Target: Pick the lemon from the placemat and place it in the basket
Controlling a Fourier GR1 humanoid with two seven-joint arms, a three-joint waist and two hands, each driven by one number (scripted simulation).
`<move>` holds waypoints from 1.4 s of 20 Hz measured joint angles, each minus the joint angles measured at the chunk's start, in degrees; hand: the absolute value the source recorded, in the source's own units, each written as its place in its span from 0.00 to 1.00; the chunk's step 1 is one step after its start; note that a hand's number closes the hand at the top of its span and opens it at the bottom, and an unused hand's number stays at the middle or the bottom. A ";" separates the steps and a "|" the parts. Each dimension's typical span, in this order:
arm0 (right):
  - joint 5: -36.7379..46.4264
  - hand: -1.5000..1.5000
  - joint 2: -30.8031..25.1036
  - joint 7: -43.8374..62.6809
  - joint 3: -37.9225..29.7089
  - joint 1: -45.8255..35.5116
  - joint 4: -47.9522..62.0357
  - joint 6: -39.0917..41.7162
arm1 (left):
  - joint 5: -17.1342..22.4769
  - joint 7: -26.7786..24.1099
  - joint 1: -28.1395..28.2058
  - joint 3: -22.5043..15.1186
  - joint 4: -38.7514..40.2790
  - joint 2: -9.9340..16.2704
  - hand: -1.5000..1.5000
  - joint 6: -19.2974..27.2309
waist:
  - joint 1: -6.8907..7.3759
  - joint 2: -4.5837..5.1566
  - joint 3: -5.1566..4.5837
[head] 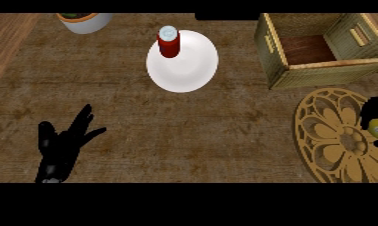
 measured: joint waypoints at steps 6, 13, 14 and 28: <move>1.30 1.00 1.90 1.02 -0.39 -0.47 -0.58 -2.81 | -1.03 0.62 0.51 -0.03 -0.74 -0.49 0.50 0.52 | -0.10 -0.09 -0.04; 5.53 1.00 10.87 25.84 3.09 -3.00 -7.96 -0.09 | -0.79 1.52 2.09 1.06 -1.60 0.58 0.50 0.78 | -1.82 -1.75 -1.50; 6.22 1.00 11.89 29.16 3.49 -3.61 -9.02 0.41 | -0.73 1.75 2.47 1.08 -1.83 0.63 0.50 0.83 | -2.10 -2.01 -1.63; -8.35 1.00 39.23 65.85 -8.53 -10.89 -33.57 -4.12 | 0.25 2.64 5.76 2.69 -2.41 1.07 0.50 1.60 | -5.88 -2.86 -0.55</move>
